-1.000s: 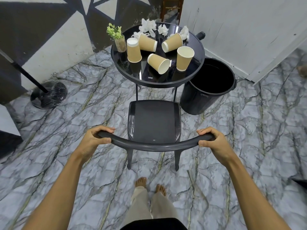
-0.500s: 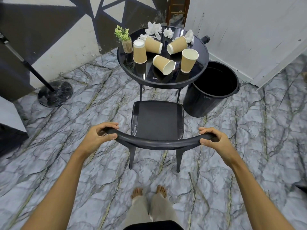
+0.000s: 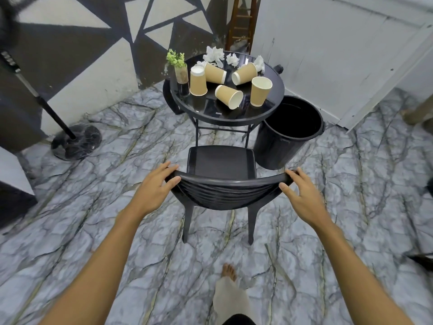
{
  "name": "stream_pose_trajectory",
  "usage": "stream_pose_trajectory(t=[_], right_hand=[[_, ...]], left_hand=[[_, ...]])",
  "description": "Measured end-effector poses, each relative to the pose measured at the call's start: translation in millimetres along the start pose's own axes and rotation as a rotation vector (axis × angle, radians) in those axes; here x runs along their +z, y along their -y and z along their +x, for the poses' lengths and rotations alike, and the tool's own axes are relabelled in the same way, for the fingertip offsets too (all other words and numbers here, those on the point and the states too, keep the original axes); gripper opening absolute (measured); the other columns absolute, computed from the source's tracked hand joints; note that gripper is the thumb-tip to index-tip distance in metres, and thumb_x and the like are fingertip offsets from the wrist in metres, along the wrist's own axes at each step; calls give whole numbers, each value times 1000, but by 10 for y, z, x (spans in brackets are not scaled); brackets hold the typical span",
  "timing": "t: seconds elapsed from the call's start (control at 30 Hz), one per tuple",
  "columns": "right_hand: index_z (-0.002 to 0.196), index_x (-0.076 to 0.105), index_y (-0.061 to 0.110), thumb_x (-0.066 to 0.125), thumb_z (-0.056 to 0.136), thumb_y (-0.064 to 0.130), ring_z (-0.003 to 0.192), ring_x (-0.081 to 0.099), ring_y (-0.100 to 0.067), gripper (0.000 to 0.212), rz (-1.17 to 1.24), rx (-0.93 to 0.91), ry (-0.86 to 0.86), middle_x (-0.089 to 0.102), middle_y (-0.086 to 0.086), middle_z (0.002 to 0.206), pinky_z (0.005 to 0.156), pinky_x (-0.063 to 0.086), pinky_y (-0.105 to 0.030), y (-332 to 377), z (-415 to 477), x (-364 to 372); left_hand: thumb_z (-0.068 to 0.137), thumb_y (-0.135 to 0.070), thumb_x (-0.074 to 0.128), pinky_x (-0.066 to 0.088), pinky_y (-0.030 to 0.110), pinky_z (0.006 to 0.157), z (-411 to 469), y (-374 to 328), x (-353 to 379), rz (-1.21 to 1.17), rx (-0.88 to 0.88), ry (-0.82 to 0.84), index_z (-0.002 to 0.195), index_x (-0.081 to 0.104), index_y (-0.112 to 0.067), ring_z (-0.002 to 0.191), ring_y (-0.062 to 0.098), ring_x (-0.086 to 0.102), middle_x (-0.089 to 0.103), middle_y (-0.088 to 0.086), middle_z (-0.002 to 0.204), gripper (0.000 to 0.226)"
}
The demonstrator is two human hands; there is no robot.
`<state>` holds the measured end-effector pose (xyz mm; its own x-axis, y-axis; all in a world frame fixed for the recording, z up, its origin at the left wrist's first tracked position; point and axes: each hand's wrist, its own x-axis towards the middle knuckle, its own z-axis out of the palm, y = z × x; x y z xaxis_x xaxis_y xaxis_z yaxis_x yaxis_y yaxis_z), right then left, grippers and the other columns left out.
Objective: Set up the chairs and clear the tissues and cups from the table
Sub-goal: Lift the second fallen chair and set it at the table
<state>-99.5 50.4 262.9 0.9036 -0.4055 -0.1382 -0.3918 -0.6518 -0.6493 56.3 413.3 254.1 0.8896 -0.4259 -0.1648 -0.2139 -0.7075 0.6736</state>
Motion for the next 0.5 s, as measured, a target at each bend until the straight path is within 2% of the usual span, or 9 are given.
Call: stream_pose_trajectory(t=[0.13, 0.23, 0.33, 0.5], right_hand=[[153, 24, 23, 51, 96, 46, 150, 14, -20, 67, -128, 5, -25, 14, -2, 163, 118, 17, -40, 105, -272, 126], [152, 27, 20, 51, 96, 45, 149, 18, -24, 66, -215, -59, -36, 20, -6, 162, 119, 19, -43, 224, -537, 276], [151, 29, 23, 49, 96, 48, 148, 19, -27, 63, -342, -123, 43, 20, -7, 162, 118, 24, -49, 350, -848, 545], [152, 25, 27, 43, 98, 51, 150, 11, -25, 61, -444, -176, 233, 12, -3, 164, 119, 20, -49, 620, -1245, 1094]], left_hand=[[98, -55, 41, 9, 43, 122, -229, 31, -6, 131, 34, 50, 154, 23, -35, 152, 14, 6, 12, -7, 165, 63], [98, -56, 39, 7, 47, 122, -536, 76, -35, 197, 41, 78, 155, 18, -36, 152, 16, 5, 8, -6, 165, 63], [99, -55, 36, 5, 45, 120, -918, 224, -41, 299, 17, 104, 155, 16, -34, 153, 18, 6, 7, -4, 165, 63], [99, -58, 33, 9, 44, 121, -1494, 675, -59, 372, -76, 162, 155, 14, -35, 152, 18, 7, 7, -4, 166, 64]])
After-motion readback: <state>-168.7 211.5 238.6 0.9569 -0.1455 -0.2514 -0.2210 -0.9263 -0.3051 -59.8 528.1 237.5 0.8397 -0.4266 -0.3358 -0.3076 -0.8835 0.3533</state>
